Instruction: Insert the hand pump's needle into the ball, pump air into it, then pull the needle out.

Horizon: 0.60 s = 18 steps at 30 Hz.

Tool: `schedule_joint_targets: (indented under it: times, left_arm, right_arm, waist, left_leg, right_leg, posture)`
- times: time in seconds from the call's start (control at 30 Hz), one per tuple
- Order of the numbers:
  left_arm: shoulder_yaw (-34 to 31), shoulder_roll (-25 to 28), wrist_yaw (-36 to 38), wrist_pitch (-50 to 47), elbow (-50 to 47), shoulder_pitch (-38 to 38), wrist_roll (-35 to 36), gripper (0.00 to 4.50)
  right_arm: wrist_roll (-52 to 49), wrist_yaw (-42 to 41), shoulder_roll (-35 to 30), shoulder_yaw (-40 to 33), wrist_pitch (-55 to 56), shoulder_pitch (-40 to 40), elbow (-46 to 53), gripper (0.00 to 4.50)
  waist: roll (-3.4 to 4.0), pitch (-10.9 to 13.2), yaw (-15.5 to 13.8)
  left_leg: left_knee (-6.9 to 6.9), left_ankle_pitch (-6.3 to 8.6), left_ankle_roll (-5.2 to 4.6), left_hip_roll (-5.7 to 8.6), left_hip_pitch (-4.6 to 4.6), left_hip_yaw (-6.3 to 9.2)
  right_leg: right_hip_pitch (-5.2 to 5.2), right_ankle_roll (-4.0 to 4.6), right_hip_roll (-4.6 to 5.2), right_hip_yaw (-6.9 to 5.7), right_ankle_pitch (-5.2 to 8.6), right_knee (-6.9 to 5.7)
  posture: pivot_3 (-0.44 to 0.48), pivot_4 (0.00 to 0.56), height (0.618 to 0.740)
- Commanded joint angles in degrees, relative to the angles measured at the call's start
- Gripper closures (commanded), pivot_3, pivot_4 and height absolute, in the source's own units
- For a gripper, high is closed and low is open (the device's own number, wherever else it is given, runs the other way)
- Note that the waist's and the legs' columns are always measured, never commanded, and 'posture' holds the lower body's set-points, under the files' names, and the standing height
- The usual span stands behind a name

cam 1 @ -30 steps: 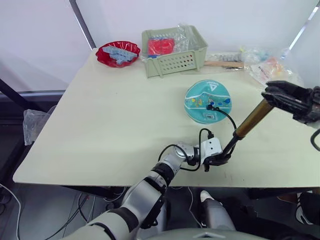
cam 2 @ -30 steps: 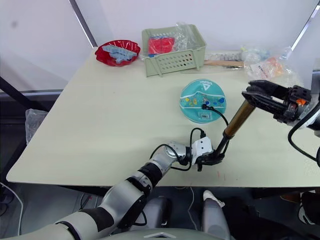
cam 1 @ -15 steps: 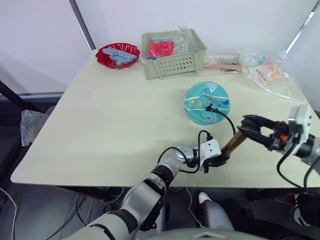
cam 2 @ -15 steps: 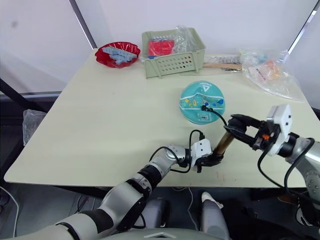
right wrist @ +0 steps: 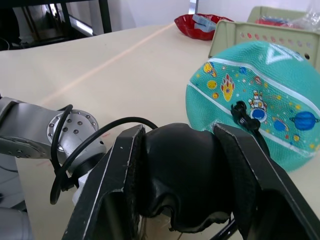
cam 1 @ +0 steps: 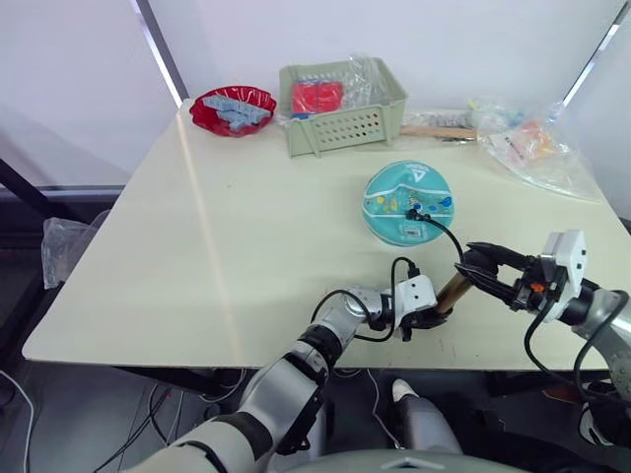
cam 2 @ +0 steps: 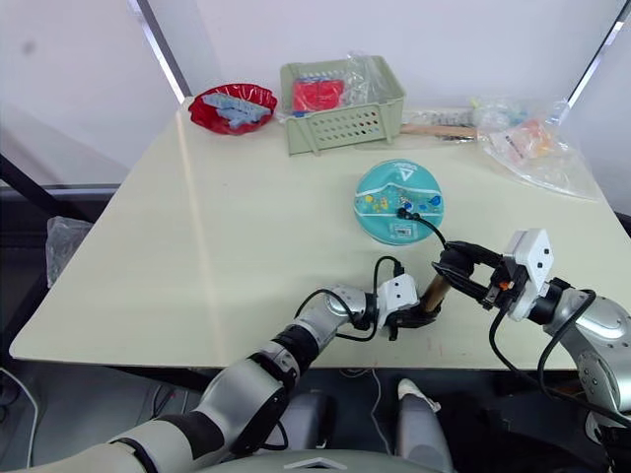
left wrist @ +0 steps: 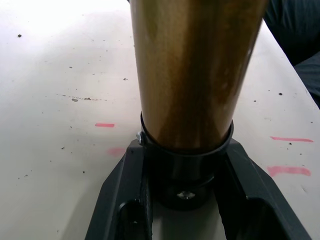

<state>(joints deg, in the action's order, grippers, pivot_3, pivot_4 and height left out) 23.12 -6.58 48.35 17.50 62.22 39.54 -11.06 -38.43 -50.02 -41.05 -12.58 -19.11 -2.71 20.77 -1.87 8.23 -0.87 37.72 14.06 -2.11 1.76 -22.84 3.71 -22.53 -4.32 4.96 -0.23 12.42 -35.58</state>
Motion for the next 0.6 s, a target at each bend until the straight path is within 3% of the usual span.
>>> schedule_joint_targets:
  times: [0.03, 0.6]
  left_arm:
    - [0.85, 2.48, -0.96, -3.01, 5.96, -2.42, -2.73, 3.31]
    - [0.88, 2.67, -0.35, -2.93, 5.96, -2.23, -2.88, 3.31]
  right_arm:
    - [-6.21, -0.67, -2.85, -6.70, -4.25, 2.07, 1.43, 2.82]
    - [-24.81, -1.22, -16.01, -21.90, -19.84, 16.77, -0.82, 2.82]
  waist:
    - [0.12, 0.14, -0.05]
    - [0.42, 0.70, -0.10]
  left_leg:
    - [0.00, 0.00, 0.00, 0.01, -0.03, 0.00]
    - [0.00, -0.15, -0.27, 0.06, -0.19, -0.08]
  right_leg:
    - [-0.01, 0.00, 0.01, 0.00, 0.00, 0.00]
    - [-0.08, -0.03, 0.06, -0.01, -0.02, 0.04]
  posture:
    - [0.000, 0.150, 0.737]
    - [0.000, 0.150, 0.737]
